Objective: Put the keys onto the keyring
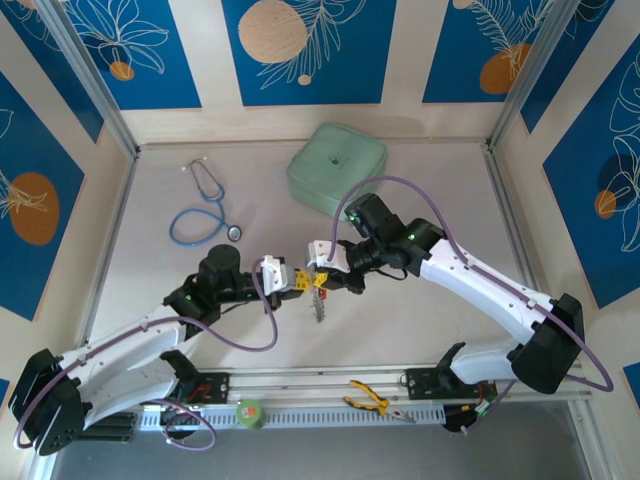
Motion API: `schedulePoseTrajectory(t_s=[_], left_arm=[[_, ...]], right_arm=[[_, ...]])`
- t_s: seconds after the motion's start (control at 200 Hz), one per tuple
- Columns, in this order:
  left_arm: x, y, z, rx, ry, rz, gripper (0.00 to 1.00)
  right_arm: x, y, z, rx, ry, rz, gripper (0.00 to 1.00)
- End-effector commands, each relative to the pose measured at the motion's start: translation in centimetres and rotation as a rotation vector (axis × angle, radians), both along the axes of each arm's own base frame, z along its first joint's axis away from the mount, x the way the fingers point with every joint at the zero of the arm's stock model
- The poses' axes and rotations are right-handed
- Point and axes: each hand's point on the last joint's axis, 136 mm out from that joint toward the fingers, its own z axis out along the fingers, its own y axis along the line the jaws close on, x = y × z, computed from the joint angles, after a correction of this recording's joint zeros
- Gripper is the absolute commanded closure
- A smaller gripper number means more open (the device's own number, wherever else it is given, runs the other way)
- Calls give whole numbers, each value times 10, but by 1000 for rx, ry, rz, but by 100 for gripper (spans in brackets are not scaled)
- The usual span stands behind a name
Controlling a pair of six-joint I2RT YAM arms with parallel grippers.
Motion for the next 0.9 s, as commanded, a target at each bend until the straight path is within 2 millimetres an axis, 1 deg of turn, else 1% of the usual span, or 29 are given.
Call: schedulePoseTrajectory(t_s=[0.0, 0.055, 0.135, 0.19, 0.37, 0.5, 0.655, 0.76, 0.895], left_arm=[[-1, -2, 20, -45, -59, -13, 100], [-3, -1, 21, -58, -64, -15, 100], [-4, -1, 22, -71, -77, -20, 100], [-4, -1, 22, -80, -90, -23, 100], [-3, -2, 24, -89, -103, -21, 100], [-4, -3, 23, -89, -98, -34, 100], [-6, -3, 23, -92, -96, -40, 100], [-7, -3, 23, -95, -93, -47, 100], [-7, -3, 24, -98, -94, -46, 100]], right_arm=[[0, 1, 30, 128, 38, -30, 80], [0, -6, 31, 151, 76, -54, 68], [-3, -13, 27, 160, 124, -71, 62], [-5, -15, 23, 152, 142, -79, 61], [-5, -13, 20, 155, 188, -110, 60], [-3, -11, 14, 149, 175, -119, 60], [1, -12, 10, 132, 158, -135, 62], [0, -11, 9, 132, 171, -126, 64], [-3, -10, 9, 130, 182, -114, 72]])
